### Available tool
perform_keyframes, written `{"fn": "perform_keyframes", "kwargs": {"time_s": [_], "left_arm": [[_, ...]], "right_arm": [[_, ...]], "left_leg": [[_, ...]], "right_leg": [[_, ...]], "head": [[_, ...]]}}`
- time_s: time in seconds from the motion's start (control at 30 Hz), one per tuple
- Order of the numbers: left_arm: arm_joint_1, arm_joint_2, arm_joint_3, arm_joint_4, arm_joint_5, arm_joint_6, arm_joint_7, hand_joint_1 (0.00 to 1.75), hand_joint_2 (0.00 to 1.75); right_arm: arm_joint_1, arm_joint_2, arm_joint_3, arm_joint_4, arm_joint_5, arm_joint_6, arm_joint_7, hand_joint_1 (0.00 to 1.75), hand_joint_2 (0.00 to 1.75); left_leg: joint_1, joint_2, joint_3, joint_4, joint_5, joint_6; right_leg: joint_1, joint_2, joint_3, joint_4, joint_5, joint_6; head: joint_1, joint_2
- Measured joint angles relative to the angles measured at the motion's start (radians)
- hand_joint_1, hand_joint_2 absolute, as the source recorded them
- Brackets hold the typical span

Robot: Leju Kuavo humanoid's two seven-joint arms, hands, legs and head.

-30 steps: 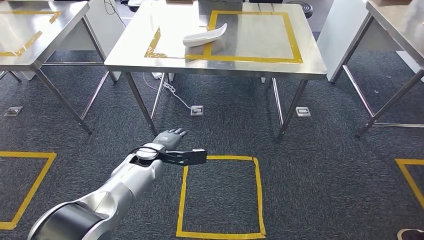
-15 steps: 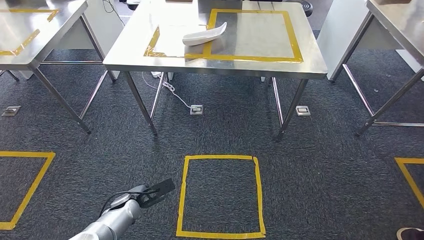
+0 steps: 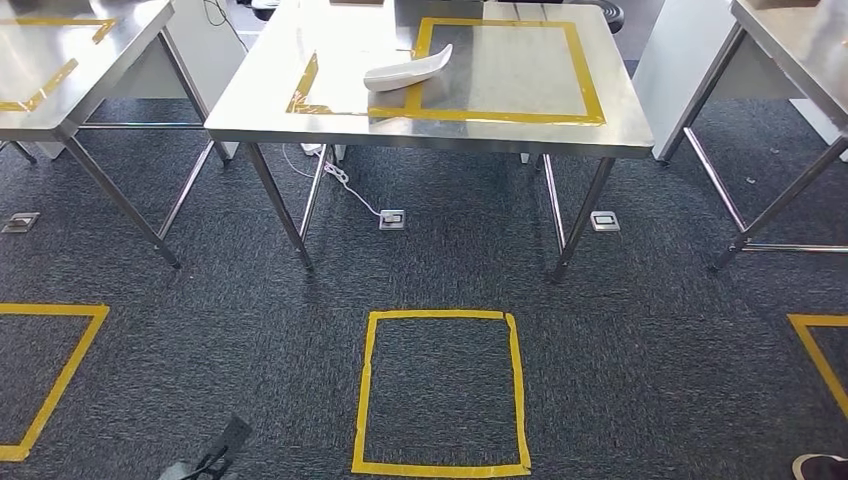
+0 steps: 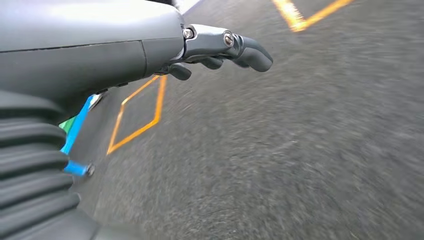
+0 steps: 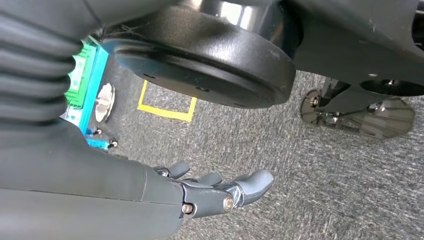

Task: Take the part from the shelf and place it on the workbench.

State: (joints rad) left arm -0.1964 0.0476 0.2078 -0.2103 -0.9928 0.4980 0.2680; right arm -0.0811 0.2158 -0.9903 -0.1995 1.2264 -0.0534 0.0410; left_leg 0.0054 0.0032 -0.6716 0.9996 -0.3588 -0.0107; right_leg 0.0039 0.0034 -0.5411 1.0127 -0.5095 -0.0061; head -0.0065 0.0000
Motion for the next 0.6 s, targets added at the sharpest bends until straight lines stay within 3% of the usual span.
{"fn": "perform_keyframes", "kwargs": {"time_s": [0.1,0.3,0.6], "left_arm": [[0.065,0.008,0.069,0.003,0.050,0.031,0.027,0.00,1.75],[0.140,-0.007,0.174,0.009,0.113,0.007,0.130,0.00,1.75],[0.183,-0.028,0.185,-0.006,0.258,-0.080,0.083,0.00,1.75]], "right_arm": [[0.001,-0.002,-0.008,0.000,-0.009,0.000,0.000,0.00,1.75],[-0.002,-0.012,-0.008,-0.001,-0.013,0.000,0.017,0.00,1.75],[0.011,-0.044,0.107,-0.019,-0.203,0.049,0.010,0.00,1.75]], "left_leg": [[0.000,0.000,0.000,0.000,-0.001,0.000],[0.000,-0.001,0.000,0.001,-0.001,0.001],[0.000,0.000,0.000,0.002,-0.001,0.001]], "right_leg": [[0.000,0.000,0.000,0.000,-0.001,0.000],[-0.001,-0.001,0.000,0.000,-0.002,0.001],[-0.001,-0.001,0.001,0.000,-0.001,0.002]], "head": [[0.000,0.000],[0.000,0.000],[0.000,0.000]]}}
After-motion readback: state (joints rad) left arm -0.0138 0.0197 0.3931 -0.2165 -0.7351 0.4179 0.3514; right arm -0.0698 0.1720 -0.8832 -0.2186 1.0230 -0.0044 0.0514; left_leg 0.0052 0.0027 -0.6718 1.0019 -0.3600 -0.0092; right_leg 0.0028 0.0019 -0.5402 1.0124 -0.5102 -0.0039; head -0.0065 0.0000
